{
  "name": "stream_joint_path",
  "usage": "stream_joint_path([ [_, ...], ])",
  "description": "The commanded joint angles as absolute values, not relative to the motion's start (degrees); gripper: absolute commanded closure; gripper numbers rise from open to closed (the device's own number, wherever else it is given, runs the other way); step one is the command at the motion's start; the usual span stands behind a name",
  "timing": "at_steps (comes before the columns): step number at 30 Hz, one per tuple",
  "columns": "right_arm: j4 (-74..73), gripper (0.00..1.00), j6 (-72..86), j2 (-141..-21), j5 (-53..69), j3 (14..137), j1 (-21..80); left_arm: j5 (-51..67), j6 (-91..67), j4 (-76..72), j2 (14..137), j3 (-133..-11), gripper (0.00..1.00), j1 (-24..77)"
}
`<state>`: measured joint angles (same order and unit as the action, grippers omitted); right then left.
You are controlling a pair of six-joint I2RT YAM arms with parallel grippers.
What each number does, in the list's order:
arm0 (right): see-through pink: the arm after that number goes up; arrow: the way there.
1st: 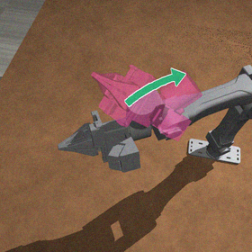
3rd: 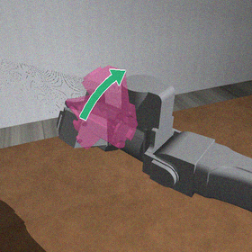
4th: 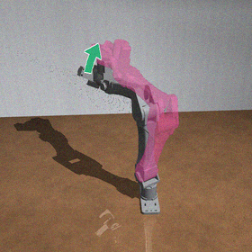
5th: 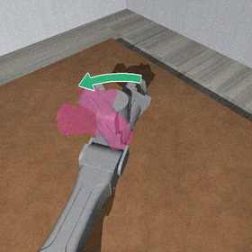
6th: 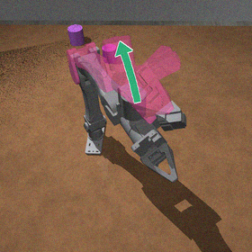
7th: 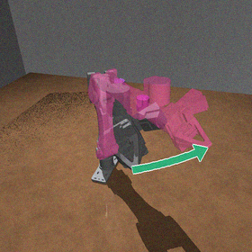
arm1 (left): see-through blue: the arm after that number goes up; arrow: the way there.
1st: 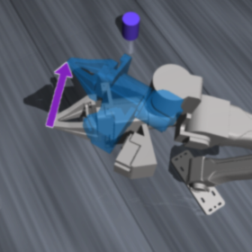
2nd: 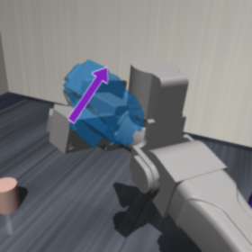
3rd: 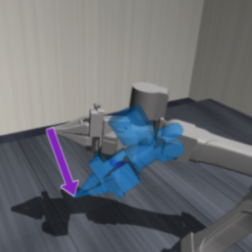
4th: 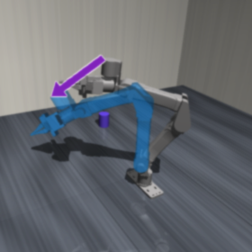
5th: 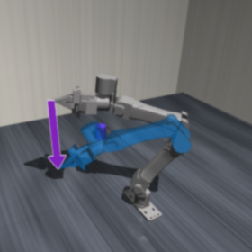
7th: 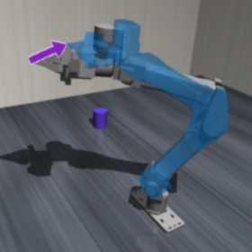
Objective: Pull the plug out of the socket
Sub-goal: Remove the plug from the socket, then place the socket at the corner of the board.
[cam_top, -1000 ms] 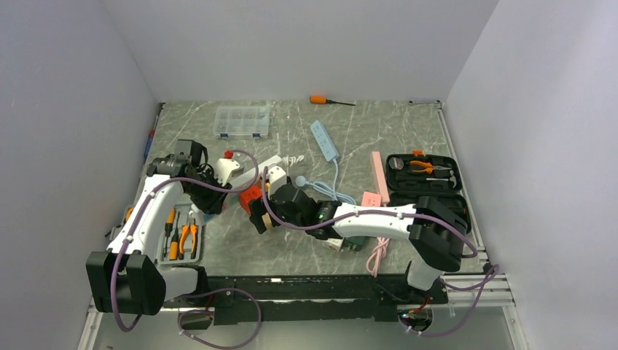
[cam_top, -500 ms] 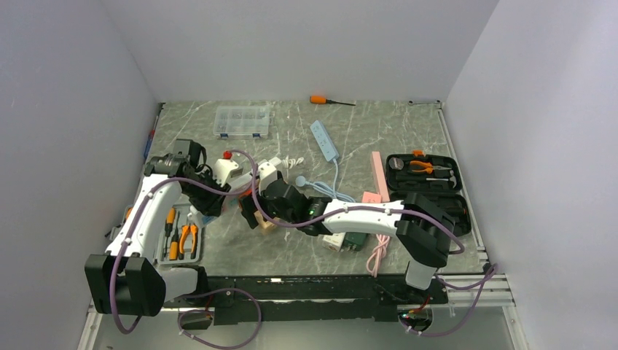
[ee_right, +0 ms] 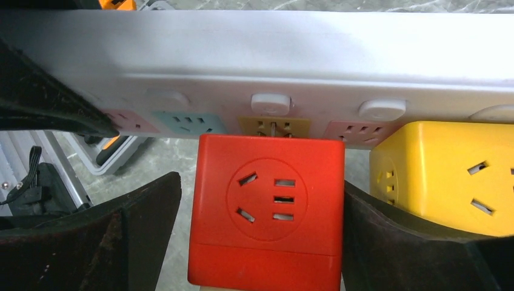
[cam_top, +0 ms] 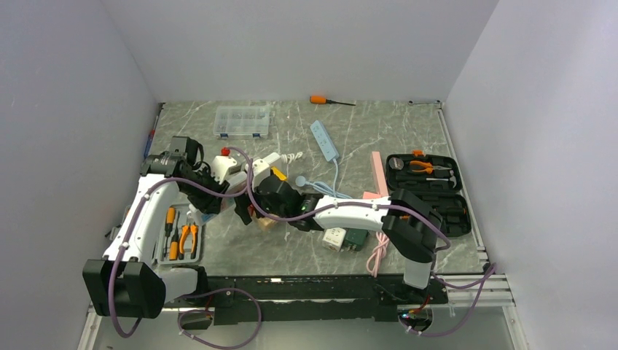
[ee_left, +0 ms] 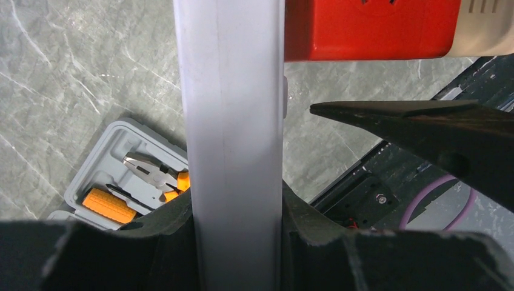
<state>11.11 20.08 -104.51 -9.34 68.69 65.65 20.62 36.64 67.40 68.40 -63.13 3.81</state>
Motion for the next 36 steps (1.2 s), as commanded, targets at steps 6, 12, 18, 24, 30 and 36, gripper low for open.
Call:
stream_joint_path([
  [6,12.3,0.34,20.51,-107.41,-5.12,72.15,63.56,32.65,39.5,69.4,64.69,-67.66,1.0,4.19],
  [12,10.7,0.66,19.95,-107.07,-3.22,72.6,62.88,29.4,39.53,67.92,64.17,-65.67,1.0,4.22],
  [18,7.6,0.8,19.94,-105.91,-3.25,73.01,62.76,22.17,38.23,64.54,64.93,-63.84,1.0,4.22],
  [24,6.12,0.88,20.47,-104.7,-2.46,71.28,62.89,15.88,37.12,60.81,65.39,-62.25,1.0,4.22],
  [30,2.46,0.94,20.88,-103.35,-2.55,70.69,62.89,10.36,36.5,57.17,66.3,-59.95,1.0,4.22],
  [36,1.65,0.97,21.89,-101.1,-2.3,67.22,63.02,8.14,36.13,55.94,67.35,-60.07,1.0,4.22],
])
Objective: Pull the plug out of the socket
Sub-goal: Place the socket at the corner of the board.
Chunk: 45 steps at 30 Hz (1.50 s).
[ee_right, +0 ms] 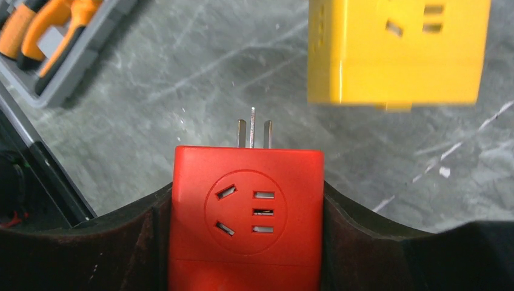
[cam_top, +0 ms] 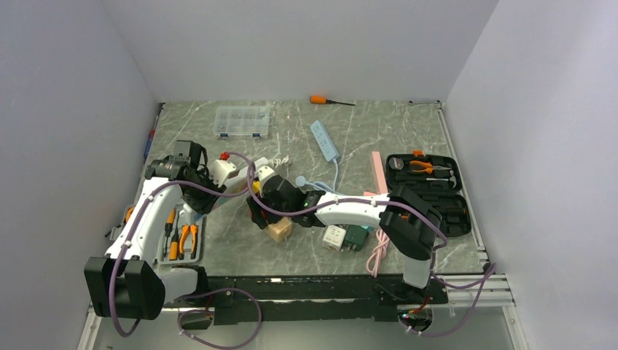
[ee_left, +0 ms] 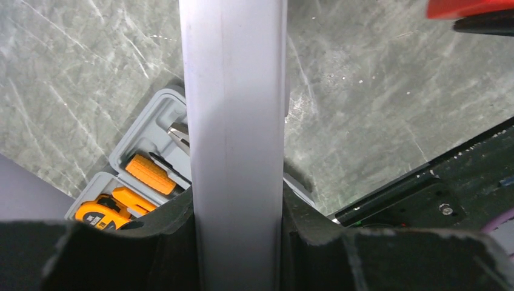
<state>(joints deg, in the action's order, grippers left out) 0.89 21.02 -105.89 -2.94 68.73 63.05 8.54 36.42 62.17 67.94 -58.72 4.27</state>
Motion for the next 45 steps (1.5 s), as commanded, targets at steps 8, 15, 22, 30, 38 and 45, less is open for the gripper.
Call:
stream_joint_path([
  [8,1.73,1.0,23.38,-95.38,-3.21,60.36,63.63,8.53,36.28,55.28,68.27,-59.7,1.0,4.13],
  [15,2.35,1.0,24.69,-88.92,-3.43,53.03,64.05,7.19,36.69,54.43,68.77,-58.84,1.0,3.91],
  [22,2.56,1.0,24.65,-90.73,-4.34,52.44,67.09,11.08,35.59,55.76,69.6,-60.31,1.0,3.65],
  [30,3.88,1.0,22.16,-103.19,-4.23,64.25,69.8,18.66,34.59,60.21,70.65,-63.49,1.0,3.52],
  [38,7.39,0.96,21.09,-110.97,-5.48,69.3,70.7,22.99,33.75,62.52,70.59,-66.45,1.0,3.34],
  [45,7.85,0.85,21.68,-115.37,-8.85,69.61,71.97,23.96,34.01,63.05,69.6,-66.95,1.0,3.34],
])
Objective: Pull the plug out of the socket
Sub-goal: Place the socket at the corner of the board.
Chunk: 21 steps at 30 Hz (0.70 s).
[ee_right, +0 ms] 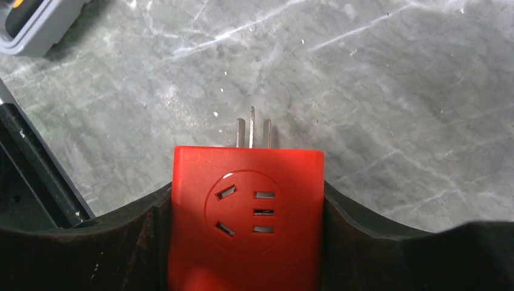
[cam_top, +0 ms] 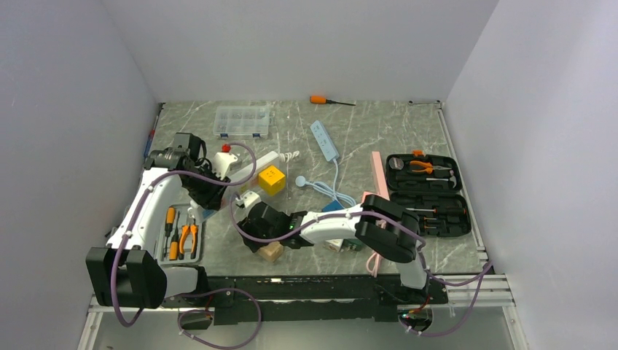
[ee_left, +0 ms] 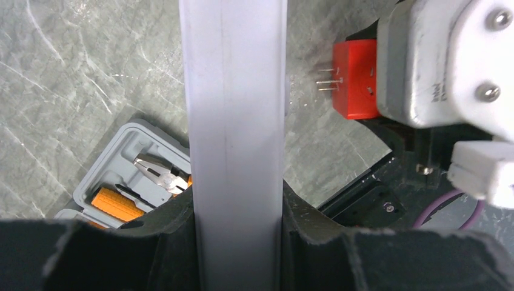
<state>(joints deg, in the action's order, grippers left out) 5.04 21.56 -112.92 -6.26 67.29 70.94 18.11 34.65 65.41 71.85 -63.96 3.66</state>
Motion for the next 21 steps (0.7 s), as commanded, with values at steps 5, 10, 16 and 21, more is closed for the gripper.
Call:
stream_joint_path([
  [5,6.38,0.23,21.77,-115.43,-9.37,69.35,72.4,24.64,33.99,62.8,68.68,-65.81,1.0,3.31],
  [10,3.65,0.0,20.32,-110.36,-10.62,68.86,72.41,25.02,34.51,64.02,68.63,-66.62,1.0,3.33],
  [16,0.31,0.0,17.68,-101.2,-12.24,68.16,72.42,25.57,34.71,64.17,67.96,-66.87,1.0,3.26],
  [21,-2.67,0.0,17.31,-91.12,-14.84,64.86,71.83,25.95,35.12,64.63,67.84,-66.97,1.0,3.25],
])
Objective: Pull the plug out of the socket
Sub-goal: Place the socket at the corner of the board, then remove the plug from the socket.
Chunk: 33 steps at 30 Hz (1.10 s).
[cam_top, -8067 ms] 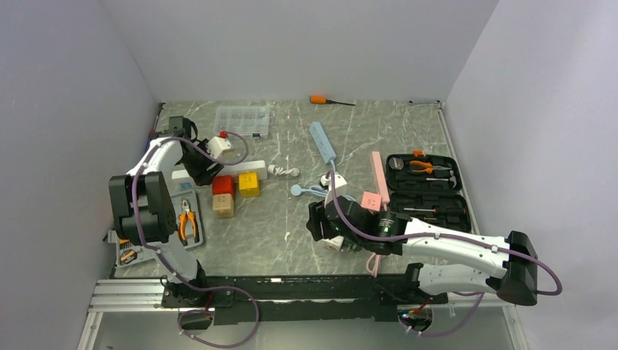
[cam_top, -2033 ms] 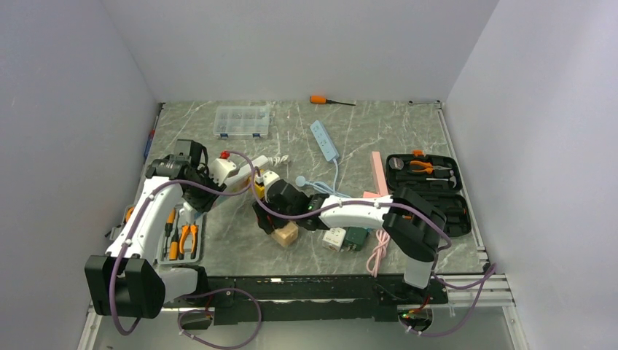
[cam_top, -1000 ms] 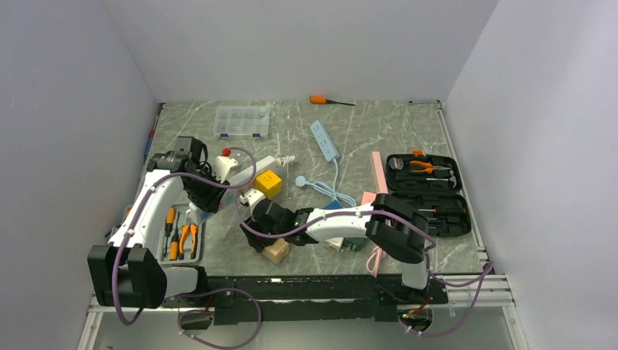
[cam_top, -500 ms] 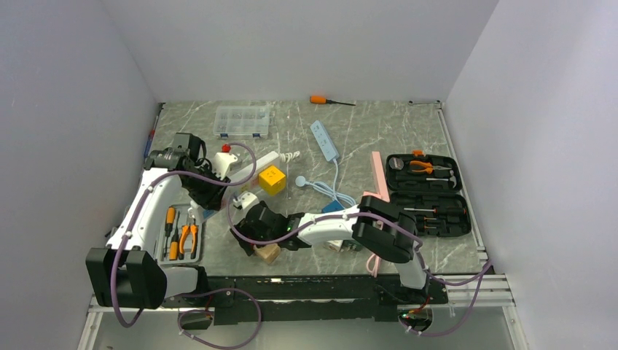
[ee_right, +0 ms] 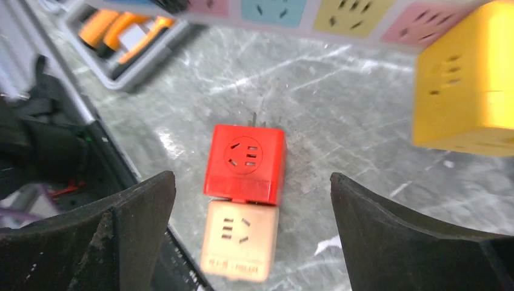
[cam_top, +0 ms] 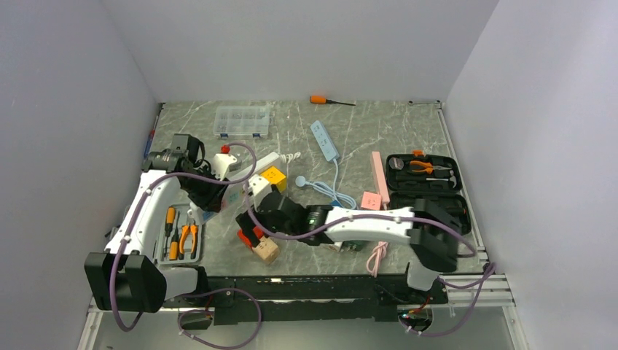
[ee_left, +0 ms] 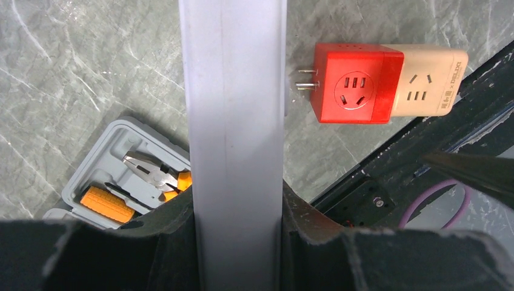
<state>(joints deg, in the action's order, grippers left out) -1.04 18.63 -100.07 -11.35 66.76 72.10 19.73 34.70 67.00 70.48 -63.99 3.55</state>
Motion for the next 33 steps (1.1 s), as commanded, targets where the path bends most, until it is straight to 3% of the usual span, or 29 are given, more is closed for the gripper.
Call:
stream_joint_path([
  [1,-3.47,0.0,17.63,-89.37,-15.27,64.06,71.29,26.08,35.31,64.72,67.63,-67.02,1.0,3.19],
  [14,-4.3,0.0,19.61,-75.86,-9.14,53.54,58.12,28.23,38.95,66.63,64.77,-65.06,1.0,3.16],
  [25,-6.38,0.0,12.66,-88.85,-4.16,67.25,55.32,28.69,40.1,68.72,62.69,-64.23,1.0,3.16],
  [33,-5.78,0.0,12.34,-94.14,-2.39,70.26,55.33,28.12,40.74,69.1,61.35,-63.8,1.0,3.16],
])
